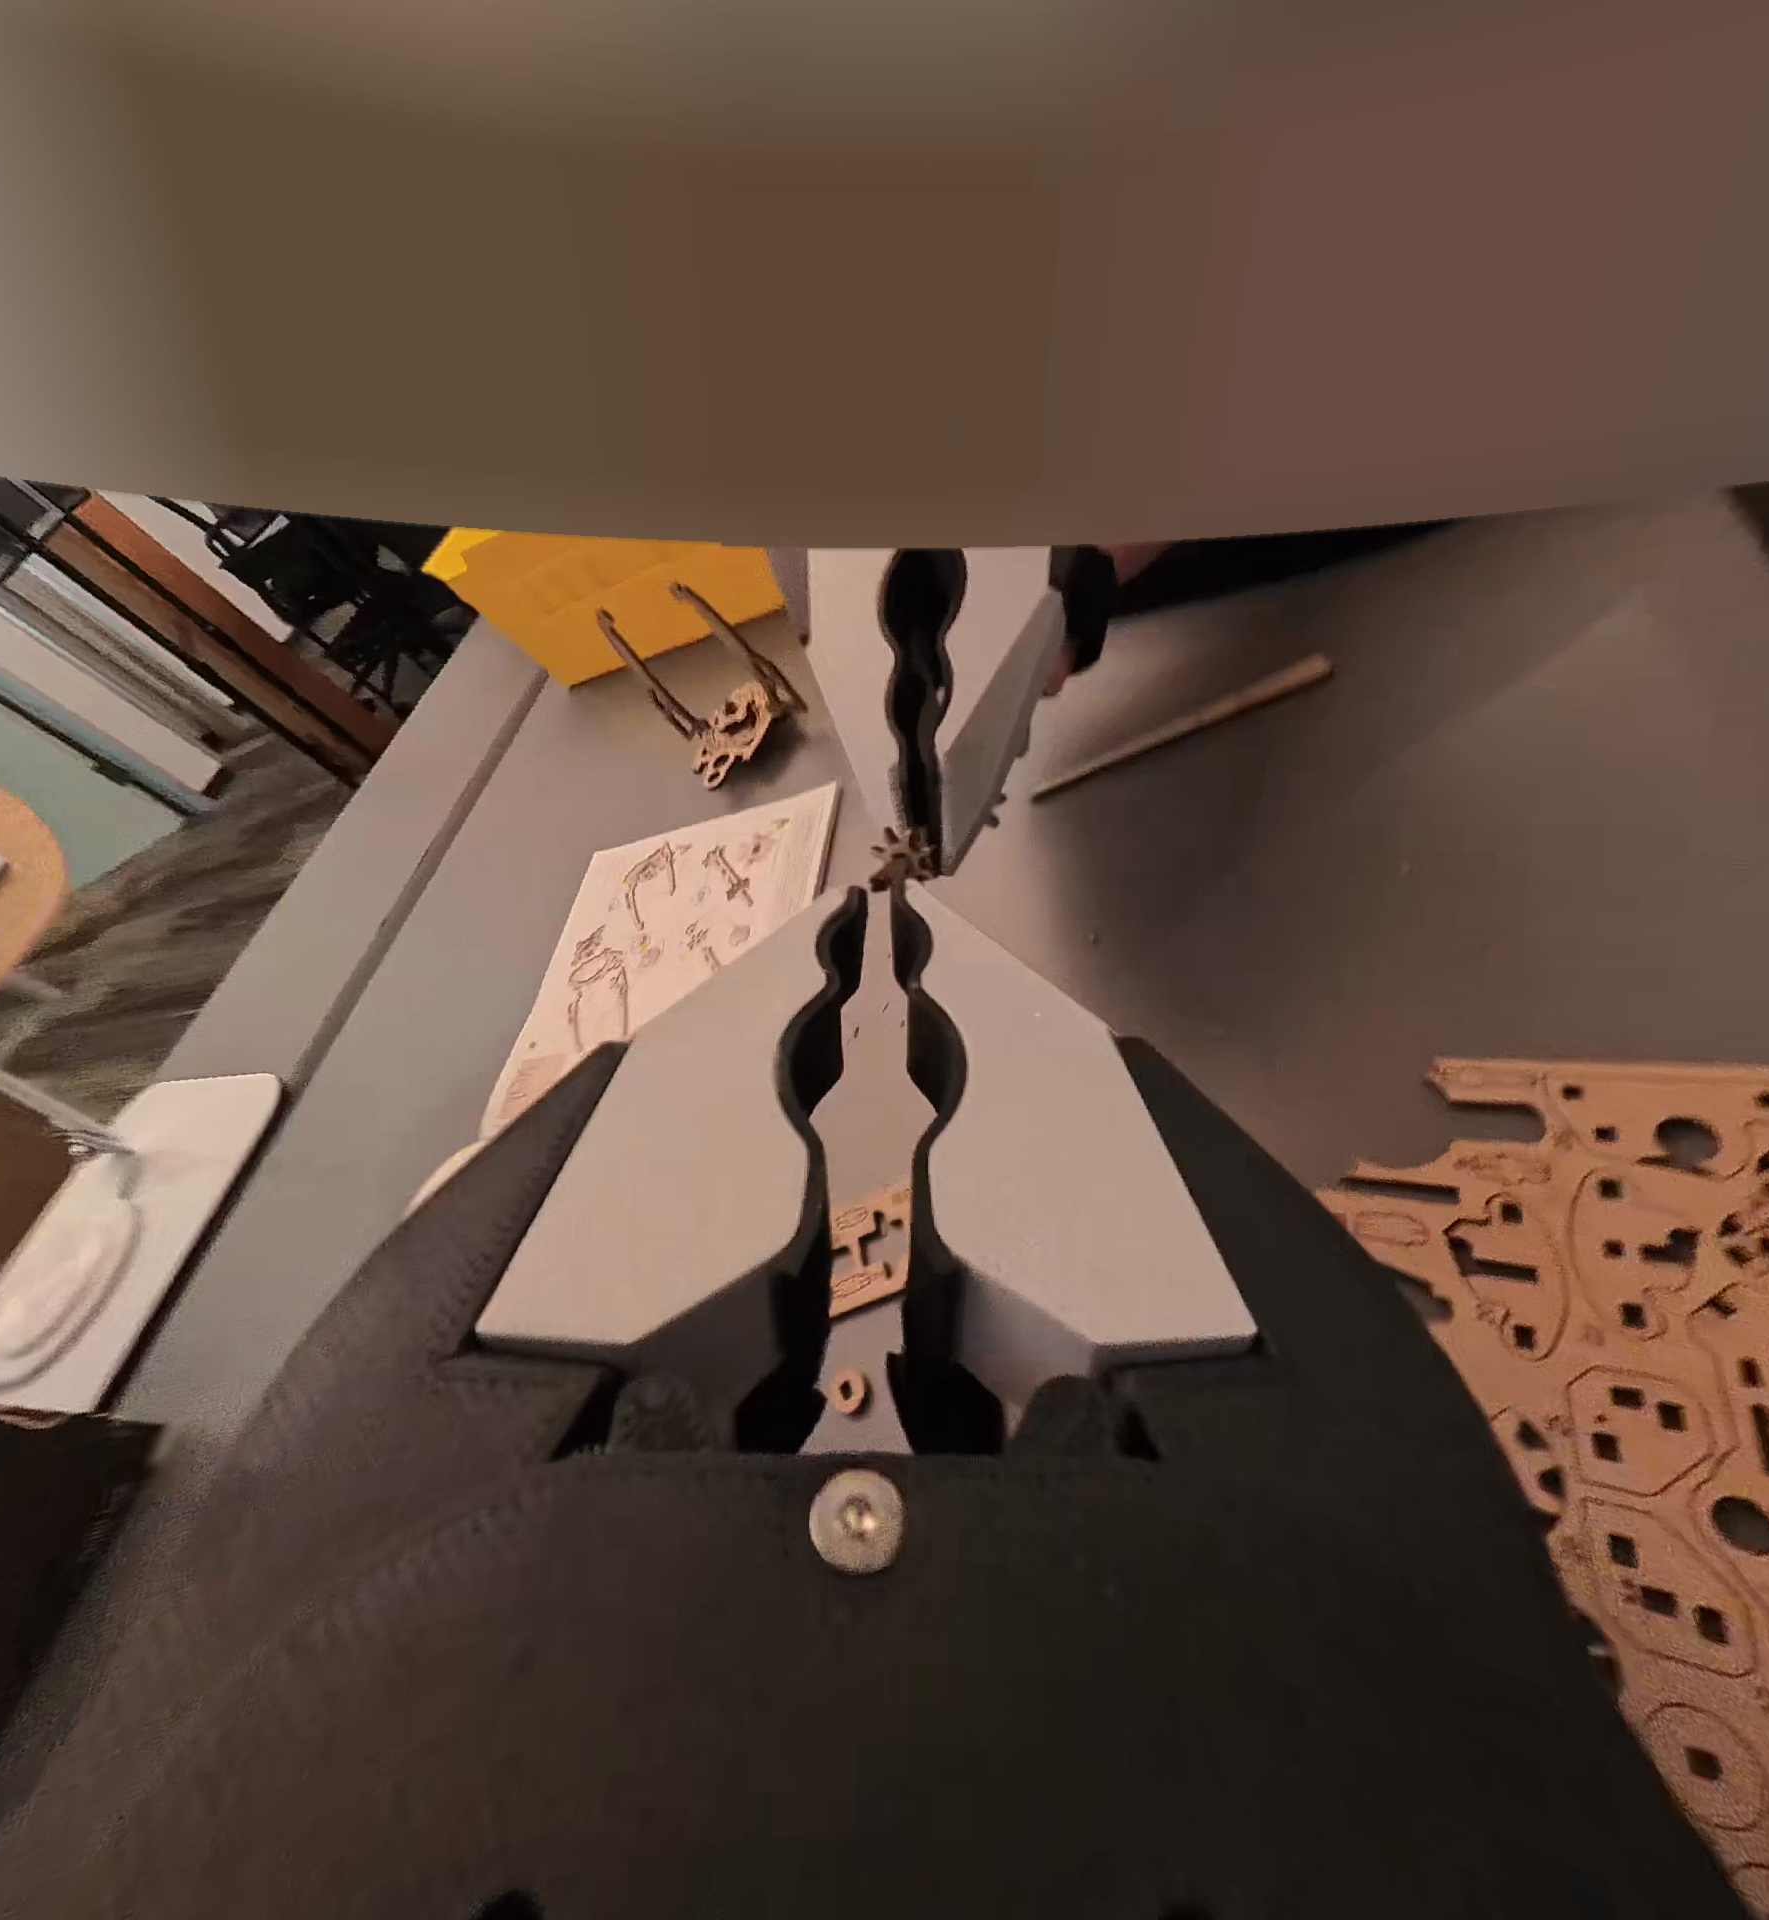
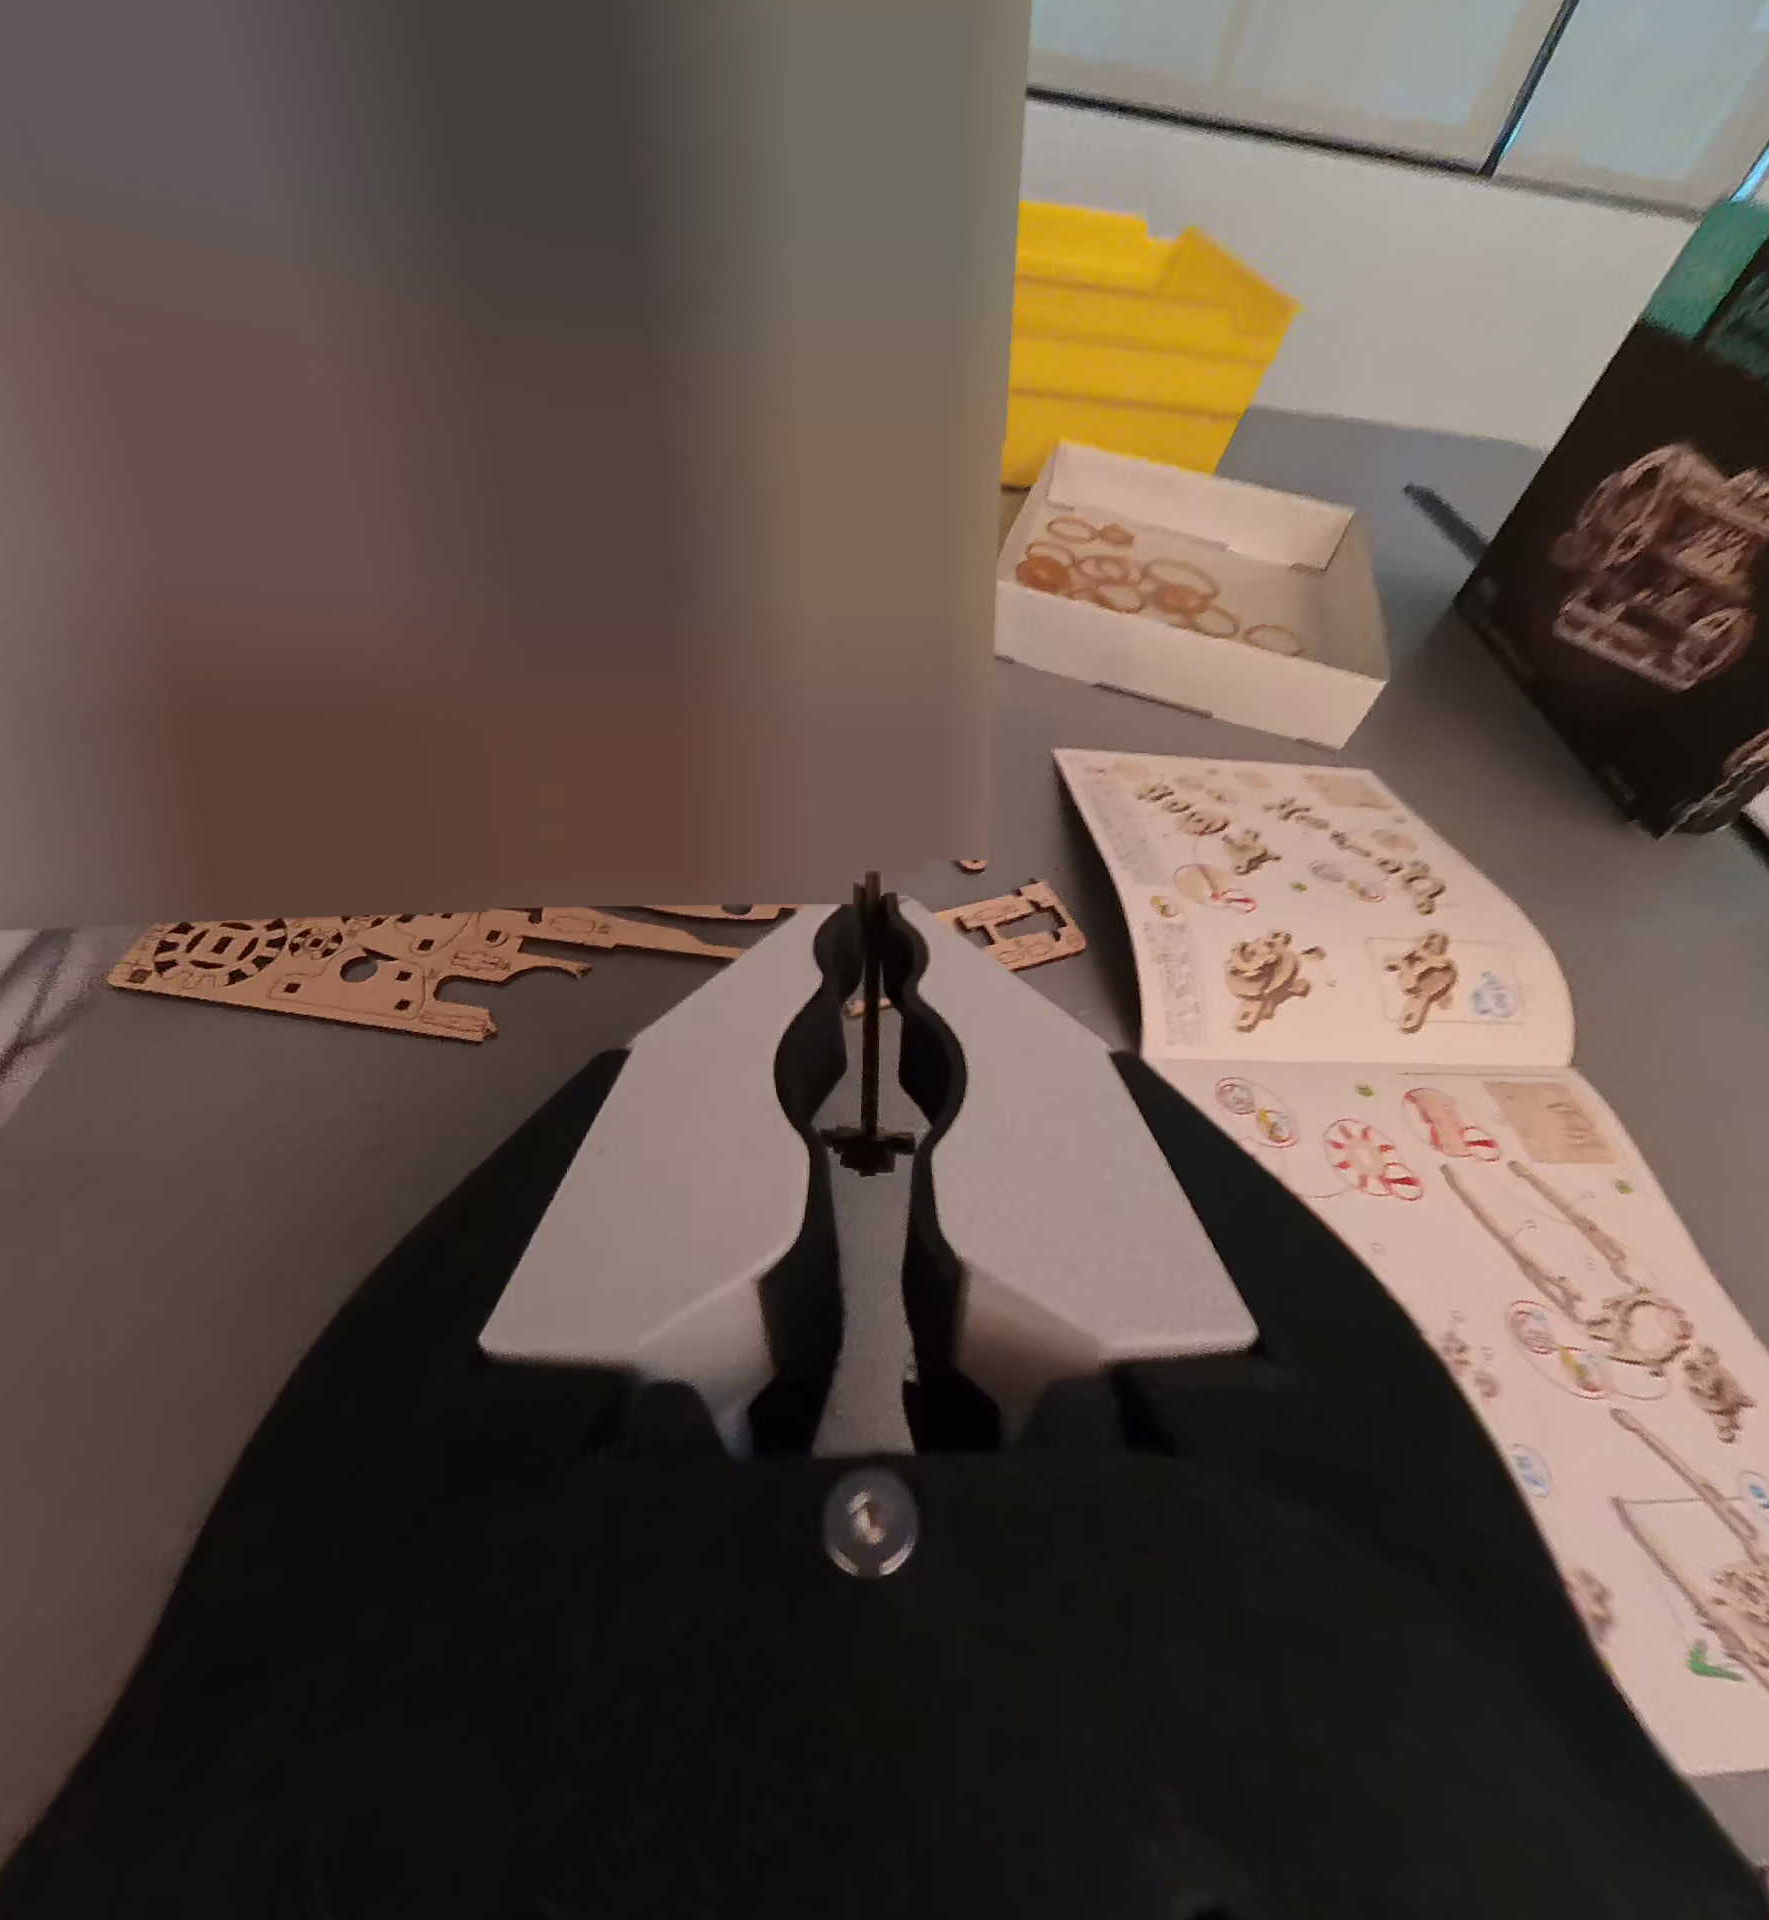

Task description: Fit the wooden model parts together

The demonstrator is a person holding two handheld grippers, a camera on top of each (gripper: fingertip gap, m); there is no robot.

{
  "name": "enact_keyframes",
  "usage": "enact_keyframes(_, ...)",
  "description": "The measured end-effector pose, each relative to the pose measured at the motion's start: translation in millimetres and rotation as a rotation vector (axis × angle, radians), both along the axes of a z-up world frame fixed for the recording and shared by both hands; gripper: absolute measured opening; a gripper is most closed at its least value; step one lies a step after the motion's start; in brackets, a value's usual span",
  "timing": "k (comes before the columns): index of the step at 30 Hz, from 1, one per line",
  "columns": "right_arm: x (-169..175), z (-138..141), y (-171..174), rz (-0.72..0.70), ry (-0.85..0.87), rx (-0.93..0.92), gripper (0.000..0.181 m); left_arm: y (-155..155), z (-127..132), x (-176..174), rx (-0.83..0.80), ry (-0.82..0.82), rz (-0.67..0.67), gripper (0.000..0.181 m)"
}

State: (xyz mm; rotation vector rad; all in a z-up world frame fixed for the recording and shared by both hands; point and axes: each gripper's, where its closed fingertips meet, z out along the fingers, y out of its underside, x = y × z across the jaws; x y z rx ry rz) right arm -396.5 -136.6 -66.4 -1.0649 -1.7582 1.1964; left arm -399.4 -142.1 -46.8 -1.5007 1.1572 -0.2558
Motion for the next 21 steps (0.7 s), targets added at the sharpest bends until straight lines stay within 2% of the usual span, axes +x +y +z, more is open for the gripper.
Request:
enact_keyframes(4, 1.7, 8.4, -0.4, -0.006, 0.058, 0.065, 0.0, -5.0, 21.1, 0.3, -0.076, -0.206, -0.048, 0.001)
enact_keyframes(9, 1.8, 7.8, -3.2, -0.004, 0.071, 0.129, 0.0, -5.3, 11.8, 6.2, -0.036, -0.125, -0.042, 0.002)
enact_keyframes(15, 2.5, 15.2, -3.0, -0.007, 0.091, 0.067, 0.0, -3.8, 5.0, 8.0, -0.047, -0.103, -0.039, 0.007)
enact_keyframes(21, 1.3, 6.6, -6.8, 0.007, 0.053, 0.103, 0.0, -4.9, 2.0, 10.8, -0.057, -0.102, -0.05, 0.003)
